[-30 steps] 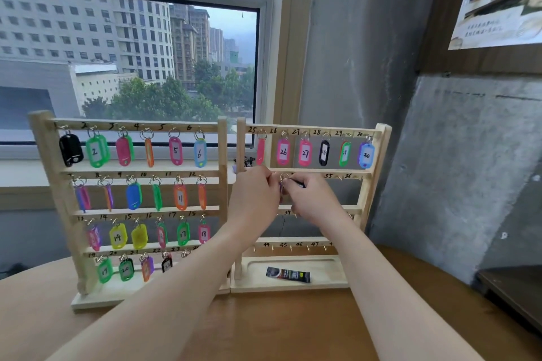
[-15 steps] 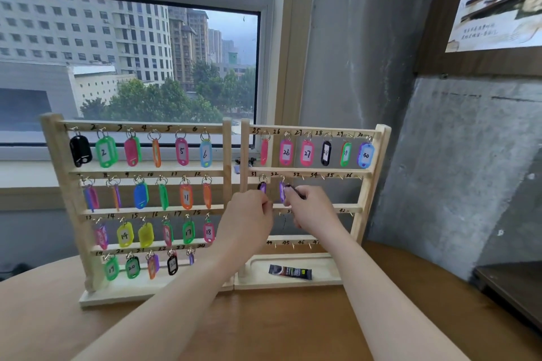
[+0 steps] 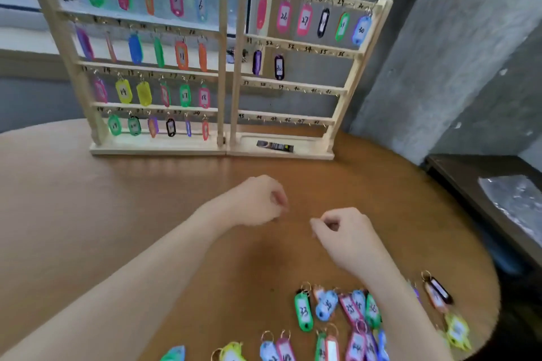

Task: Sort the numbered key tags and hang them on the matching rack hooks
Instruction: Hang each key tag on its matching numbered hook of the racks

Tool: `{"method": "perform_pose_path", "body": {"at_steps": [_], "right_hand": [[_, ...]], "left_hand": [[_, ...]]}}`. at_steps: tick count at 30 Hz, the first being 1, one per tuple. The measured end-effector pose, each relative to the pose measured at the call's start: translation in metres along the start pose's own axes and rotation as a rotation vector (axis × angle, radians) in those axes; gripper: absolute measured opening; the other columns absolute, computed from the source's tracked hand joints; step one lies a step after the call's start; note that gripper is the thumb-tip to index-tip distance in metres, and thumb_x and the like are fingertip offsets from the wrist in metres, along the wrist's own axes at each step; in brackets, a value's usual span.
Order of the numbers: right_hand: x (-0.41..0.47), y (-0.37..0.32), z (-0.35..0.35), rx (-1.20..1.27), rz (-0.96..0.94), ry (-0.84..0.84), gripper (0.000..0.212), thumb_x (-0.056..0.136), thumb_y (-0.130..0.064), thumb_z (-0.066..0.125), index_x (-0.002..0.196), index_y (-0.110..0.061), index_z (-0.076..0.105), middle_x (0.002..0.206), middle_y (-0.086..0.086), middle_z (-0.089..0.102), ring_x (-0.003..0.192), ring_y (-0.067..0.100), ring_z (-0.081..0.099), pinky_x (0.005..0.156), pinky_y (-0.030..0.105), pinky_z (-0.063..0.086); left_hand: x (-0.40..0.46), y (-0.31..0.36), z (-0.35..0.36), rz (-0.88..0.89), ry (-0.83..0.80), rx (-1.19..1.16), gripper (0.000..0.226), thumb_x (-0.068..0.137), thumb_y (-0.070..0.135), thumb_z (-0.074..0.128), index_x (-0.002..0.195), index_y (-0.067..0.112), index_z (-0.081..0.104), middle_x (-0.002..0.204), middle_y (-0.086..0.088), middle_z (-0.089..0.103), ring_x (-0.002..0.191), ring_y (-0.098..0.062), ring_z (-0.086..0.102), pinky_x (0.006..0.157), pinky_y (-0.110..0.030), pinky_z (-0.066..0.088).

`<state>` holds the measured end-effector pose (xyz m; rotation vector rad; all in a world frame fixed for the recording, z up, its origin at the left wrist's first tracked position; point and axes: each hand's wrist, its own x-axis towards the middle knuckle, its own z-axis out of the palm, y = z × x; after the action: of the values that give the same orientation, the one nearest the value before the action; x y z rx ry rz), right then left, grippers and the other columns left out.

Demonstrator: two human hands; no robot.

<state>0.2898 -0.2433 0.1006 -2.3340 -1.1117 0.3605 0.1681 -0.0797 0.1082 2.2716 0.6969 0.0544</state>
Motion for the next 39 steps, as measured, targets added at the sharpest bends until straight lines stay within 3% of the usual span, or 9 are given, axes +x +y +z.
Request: {"method": "perform_pose_path", "body": {"at_steps": [3,6,11,15,18,24,27,31,39], "right_hand": [[-0.044,0.026,0.007,-0.104,0.02,-0.01,0.037,0.092,-0.04,0.059,0.07,-0.011,0.057,0.048,0.001,0.042,0.06,0.029,0.049,0.057,0.039,0.045],[-0.076,0.039,0.009,-0.073,0.047,-0.044,0.045,0.095,-0.043,0.06,0.063,-0.012,0.055,0.046,-0.003,0.04,0.052,0.017,0.039,0.054,0.034,0.035],[-0.101,0.039,0.01,-0.041,0.062,-0.068,0.052,0.097,-0.046,0.057,0.06,-0.011,0.051,0.048,-0.002,0.038,0.049,0.011,0.037,0.05,0.024,0.027],[-0.106,0.041,0.012,-0.07,0.081,-0.063,0.056,0.099,-0.044,0.057,0.053,-0.016,0.038,0.042,-0.003,0.034,0.042,0.01,0.04,0.046,0.022,0.027],[-0.105,0.041,0.014,-0.072,0.092,-0.056,0.058,0.098,-0.044,0.058,0.051,-0.018,0.038,0.041,-0.004,0.035,0.042,0.011,0.038,0.047,0.021,0.028],[-0.097,0.035,0.024,-0.125,0.086,-0.06,0.046,0.094,-0.05,0.061,0.056,-0.024,0.058,0.051,-0.008,0.05,0.054,0.009,0.048,0.052,0.026,0.04],[-0.093,0.026,0.031,-0.19,0.093,-0.085,0.033,0.092,-0.053,0.063,0.073,-0.027,0.071,0.067,-0.009,0.062,0.064,0.009,0.059,0.057,0.027,0.05],[-0.088,0.015,0.047,-0.296,0.108,-0.078,0.038,0.091,-0.06,0.062,0.079,-0.024,0.069,0.073,-0.008,0.063,0.069,0.013,0.063,0.066,0.031,0.057],[-0.073,-0.01,0.06,-0.392,0.103,-0.091,0.039,0.091,-0.06,0.063,0.083,-0.022,0.056,0.089,-0.002,0.066,0.083,0.023,0.064,0.068,0.032,0.047]], "left_hand": [[-0.031,0.001,0.041,0.047,-0.136,0.103,0.015,0.09,0.022,0.062,0.092,0.02,0.077,0.081,0.01,0.072,0.072,-0.003,0.063,0.068,-0.017,0.049],[-0.05,0.004,0.076,-0.005,-0.208,0.116,0.018,0.088,0.036,0.069,0.09,0.019,0.077,0.089,0.002,0.073,0.083,-0.016,0.066,0.078,-0.032,0.056],[-0.062,0.012,0.102,-0.193,-0.143,0.206,0.051,0.072,0.066,0.076,0.079,0.016,0.065,0.076,-0.001,0.062,0.072,-0.022,0.061,0.06,-0.032,0.045],[-0.062,0.015,0.106,-0.233,-0.11,0.188,0.041,0.069,0.055,0.083,0.086,0.018,0.073,0.075,0.001,0.068,0.077,-0.022,0.069,0.068,-0.034,0.056],[-0.062,0.016,0.106,-0.259,-0.121,0.124,0.03,0.074,0.045,0.083,0.084,0.018,0.076,0.072,0.003,0.068,0.071,-0.018,0.066,0.061,-0.028,0.051],[-0.065,0.008,0.092,-0.228,-0.137,-0.07,0.019,0.085,0.035,0.076,0.072,0.025,0.066,0.065,0.005,0.059,0.058,-0.011,0.05,0.05,-0.021,0.036],[-0.069,-0.003,0.085,-0.22,-0.102,-0.152,0.017,0.088,0.028,0.075,0.076,0.024,0.062,0.062,0.006,0.059,0.059,-0.012,0.052,0.053,-0.022,0.038],[-0.075,-0.018,0.072,-0.217,-0.062,-0.247,0.01,0.093,0.019,0.07,0.086,0.024,0.065,0.066,0.007,0.066,0.058,-0.006,0.056,0.06,-0.021,0.045],[-0.088,-0.042,0.06,-0.211,0.016,-0.384,0.012,0.097,0.029,0.066,0.088,0.025,0.072,0.067,0.006,0.068,0.062,-0.005,0.057,0.071,-0.028,0.048]]}}
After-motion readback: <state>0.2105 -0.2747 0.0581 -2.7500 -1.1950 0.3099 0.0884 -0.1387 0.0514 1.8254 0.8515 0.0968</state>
